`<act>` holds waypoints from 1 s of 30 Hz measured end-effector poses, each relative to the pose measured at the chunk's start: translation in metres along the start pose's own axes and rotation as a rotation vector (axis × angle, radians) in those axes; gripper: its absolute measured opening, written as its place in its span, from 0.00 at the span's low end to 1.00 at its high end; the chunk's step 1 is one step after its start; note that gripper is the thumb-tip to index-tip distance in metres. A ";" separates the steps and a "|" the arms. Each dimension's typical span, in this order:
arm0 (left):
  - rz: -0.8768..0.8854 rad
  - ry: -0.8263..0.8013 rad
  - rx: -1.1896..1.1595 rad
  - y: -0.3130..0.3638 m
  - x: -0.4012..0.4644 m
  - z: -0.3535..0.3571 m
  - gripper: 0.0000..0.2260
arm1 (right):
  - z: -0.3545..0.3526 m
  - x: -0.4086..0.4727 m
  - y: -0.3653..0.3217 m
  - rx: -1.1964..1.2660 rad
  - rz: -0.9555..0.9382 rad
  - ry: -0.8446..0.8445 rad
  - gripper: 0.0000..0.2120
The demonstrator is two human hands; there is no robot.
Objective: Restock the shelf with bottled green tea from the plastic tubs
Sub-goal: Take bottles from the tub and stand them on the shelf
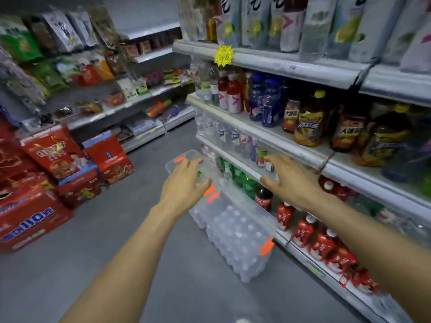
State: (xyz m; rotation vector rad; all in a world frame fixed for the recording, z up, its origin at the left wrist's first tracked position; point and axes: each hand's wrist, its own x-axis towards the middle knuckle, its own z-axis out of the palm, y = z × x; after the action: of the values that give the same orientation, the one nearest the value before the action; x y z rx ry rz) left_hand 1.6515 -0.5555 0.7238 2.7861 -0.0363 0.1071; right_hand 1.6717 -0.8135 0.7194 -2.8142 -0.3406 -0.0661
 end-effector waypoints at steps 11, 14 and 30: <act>-0.126 -0.152 -0.084 -0.162 0.185 0.020 0.27 | 0.086 0.210 -0.057 0.088 0.082 -0.153 0.24; -0.115 -0.221 -0.083 -0.210 0.245 0.040 0.27 | 0.128 0.262 -0.069 0.109 0.144 -0.181 0.22; -0.036 -0.732 -0.113 -0.443 0.563 0.188 0.25 | 0.386 0.501 -0.140 0.388 0.761 -0.451 0.23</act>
State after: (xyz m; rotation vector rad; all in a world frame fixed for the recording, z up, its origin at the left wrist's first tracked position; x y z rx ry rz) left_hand 2.2426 -0.2123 0.4399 2.5550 -0.1647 -0.8895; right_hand 2.1275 -0.4528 0.4338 -2.3584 0.5741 0.7167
